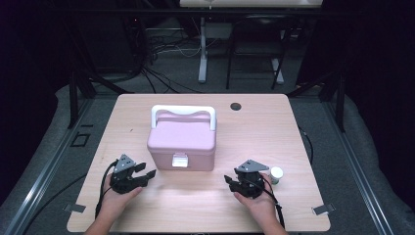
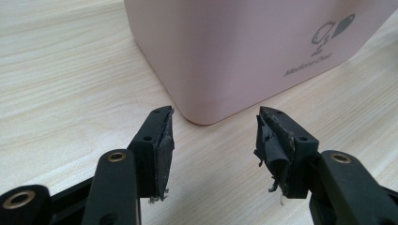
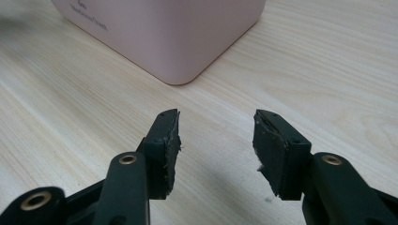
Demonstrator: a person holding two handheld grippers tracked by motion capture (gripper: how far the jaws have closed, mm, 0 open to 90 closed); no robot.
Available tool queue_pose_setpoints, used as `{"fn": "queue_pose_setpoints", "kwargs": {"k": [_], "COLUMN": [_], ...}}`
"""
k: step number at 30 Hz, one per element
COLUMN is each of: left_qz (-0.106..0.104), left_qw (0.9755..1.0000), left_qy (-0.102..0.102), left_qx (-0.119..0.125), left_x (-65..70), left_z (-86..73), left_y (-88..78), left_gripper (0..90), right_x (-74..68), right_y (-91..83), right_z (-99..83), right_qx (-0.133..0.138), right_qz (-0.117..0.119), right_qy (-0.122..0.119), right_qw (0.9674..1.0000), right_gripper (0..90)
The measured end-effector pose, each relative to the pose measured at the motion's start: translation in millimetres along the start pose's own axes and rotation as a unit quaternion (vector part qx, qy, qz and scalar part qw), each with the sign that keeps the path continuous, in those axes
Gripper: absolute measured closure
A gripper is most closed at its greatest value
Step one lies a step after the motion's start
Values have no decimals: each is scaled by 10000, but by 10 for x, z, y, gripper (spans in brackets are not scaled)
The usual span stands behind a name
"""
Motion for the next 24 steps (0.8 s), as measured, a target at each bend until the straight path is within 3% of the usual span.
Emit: {"fn": "queue_pose_setpoints", "kwargs": {"k": [2, 7, 10, 12, 16, 17, 21, 24], "left_qz": [122, 84, 28, 45, 64, 79, 99, 100], "left_qw": [9999, 9997, 9991, 9987, 9987, 9986, 9983, 9983], "left_qy": [23, -228, -394, -496, -495, -505, -557, -550], "left_qx": [-50, 95, 151, 106, 96, 111, 138, 184], "left_x": [-6, -32, -50, -65, -70, -72, -83, -100], "left_z": [-8, 20, 25, 23, 23, 26, 36, 43], "left_y": [1, 0, -7, 14, 39, 32, 19, 22], "left_gripper": [480, 479, 481, 488, 497, 501, 524, 532], "right_x": [26, 75, 66, 47, 21, 21, 42, 56], "right_y": [8, 37, 29, 28, 38, 37, 45, 38], "right_z": [-14, -46, -30, -35, -69, -56, -28, -10], "right_qx": [61, 17, 122, 110, -91, -66, 77, 126], "right_qz": [-33, -48, -153, -153, -54, 51, 21, 109], "right_qy": [-15, 92, -118, -122, 21, 118, 147, 266], "right_qw": [10000, 9999, 9997, 9997, 9999, 9999, 9999, 9995], "right_gripper": [515, 489, 486, 493, 546, 568, 574, 632]}}
Point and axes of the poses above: each handheld gripper's, and its own axes: y roughly forward along the jaws, z roughly out of its top, x roughly to its right, the point moved 7 cm from there along y, roughly forward along the jaws, and after that the axes turned 5 degrees about y, right-handed, at the moved point
